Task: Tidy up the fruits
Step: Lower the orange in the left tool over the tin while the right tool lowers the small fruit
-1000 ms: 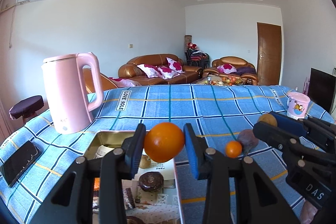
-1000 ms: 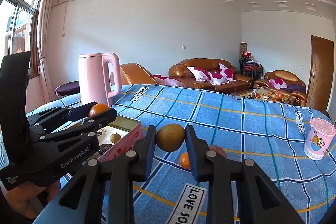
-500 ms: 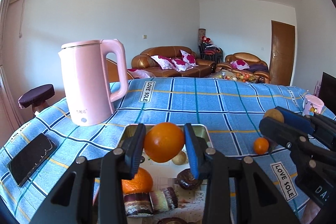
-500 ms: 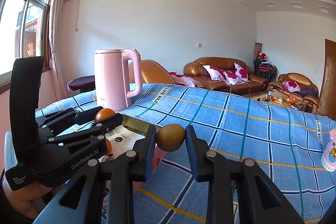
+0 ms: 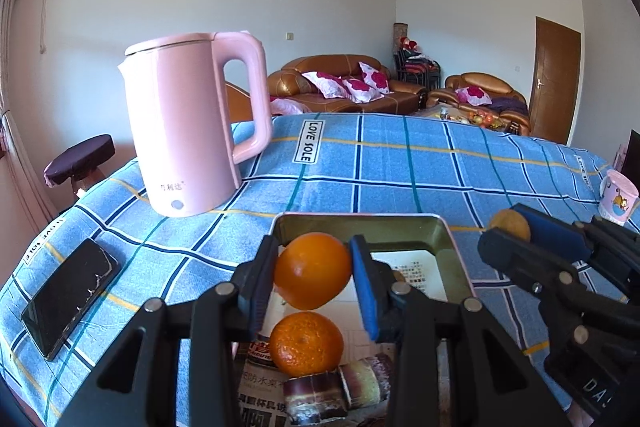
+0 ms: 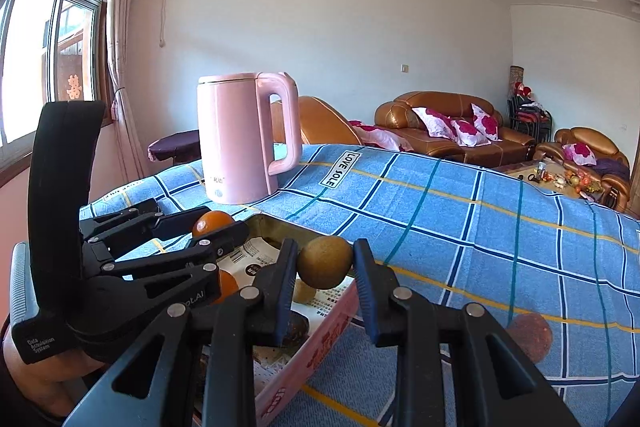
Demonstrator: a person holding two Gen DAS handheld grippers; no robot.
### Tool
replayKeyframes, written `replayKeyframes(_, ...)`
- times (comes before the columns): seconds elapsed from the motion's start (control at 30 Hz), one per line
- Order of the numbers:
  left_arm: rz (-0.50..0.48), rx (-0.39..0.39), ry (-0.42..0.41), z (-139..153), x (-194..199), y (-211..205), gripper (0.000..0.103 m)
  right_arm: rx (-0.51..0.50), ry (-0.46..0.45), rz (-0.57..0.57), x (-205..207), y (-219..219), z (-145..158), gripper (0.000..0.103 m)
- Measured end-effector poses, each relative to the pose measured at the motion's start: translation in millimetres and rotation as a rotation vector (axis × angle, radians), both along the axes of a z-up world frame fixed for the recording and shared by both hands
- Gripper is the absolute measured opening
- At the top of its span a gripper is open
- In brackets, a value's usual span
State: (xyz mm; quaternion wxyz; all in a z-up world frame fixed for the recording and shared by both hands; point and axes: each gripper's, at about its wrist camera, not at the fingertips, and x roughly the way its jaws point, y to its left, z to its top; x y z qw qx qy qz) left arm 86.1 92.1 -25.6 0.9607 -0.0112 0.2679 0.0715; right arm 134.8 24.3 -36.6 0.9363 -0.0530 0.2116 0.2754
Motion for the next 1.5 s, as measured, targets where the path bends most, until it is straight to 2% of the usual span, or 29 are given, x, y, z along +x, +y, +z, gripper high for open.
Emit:
replayKeyframes(0.27, 0.011, 0.014, 0.031, -2.9, 7.3, 8.8, 0.039, -0.015, 0.045, 0.015, 12.5, 13.2, -13.2, 0.031)
replayKeyframes(0.63, 0.016, 0.025, 0.068, -7.2, 15.1, 17.3, 0.039, -0.038, 0.061, 0.022, 20.6, 23.9, -17.6, 0.031)
replayKeyframes(1.1, -0.022, -0.002, 0.138, -13.1, 25.6, 22.7, 0.039, -0.051, 0.084, 0.031, 26.5, 32.7, -23.2, 0.031)
replayKeyframes(1.5, -0.030, 0.039, 0.159, -13.7, 28.3, 17.4, 0.040, -0.060, 0.123, 0.049, 29.0, 36.8, -28.1, 0.031)
